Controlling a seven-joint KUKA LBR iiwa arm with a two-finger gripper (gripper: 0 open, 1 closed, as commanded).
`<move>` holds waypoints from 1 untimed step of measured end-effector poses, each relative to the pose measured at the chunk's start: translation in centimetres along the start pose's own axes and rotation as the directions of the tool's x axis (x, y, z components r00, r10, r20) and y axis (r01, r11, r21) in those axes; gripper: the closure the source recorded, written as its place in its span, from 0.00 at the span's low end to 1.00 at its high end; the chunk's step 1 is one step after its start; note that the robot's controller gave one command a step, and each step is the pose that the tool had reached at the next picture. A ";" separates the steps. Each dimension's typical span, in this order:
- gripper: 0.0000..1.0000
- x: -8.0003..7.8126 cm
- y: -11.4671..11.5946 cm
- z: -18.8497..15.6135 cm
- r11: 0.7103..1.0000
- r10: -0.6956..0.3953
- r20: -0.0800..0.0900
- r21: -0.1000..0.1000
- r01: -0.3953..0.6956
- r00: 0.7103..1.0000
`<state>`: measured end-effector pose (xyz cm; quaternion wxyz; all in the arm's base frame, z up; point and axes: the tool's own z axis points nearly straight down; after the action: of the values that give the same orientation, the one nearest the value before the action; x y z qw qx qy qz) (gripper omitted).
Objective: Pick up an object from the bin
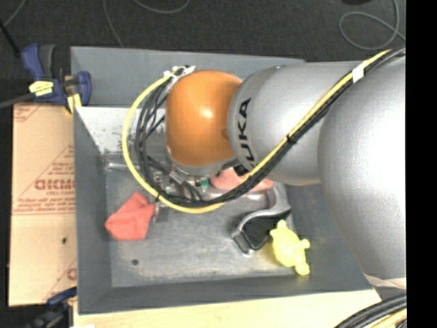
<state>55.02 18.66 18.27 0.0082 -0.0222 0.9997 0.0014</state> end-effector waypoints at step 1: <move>1.00 0.0 0.0 0.0 1.000 0.000 0.000 0.000 0.000 1.000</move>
Offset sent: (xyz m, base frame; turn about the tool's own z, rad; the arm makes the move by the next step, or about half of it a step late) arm 0.0113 0.0475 0.0345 -0.0545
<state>55.02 18.65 18.27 0.0082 -0.0224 0.9997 0.0013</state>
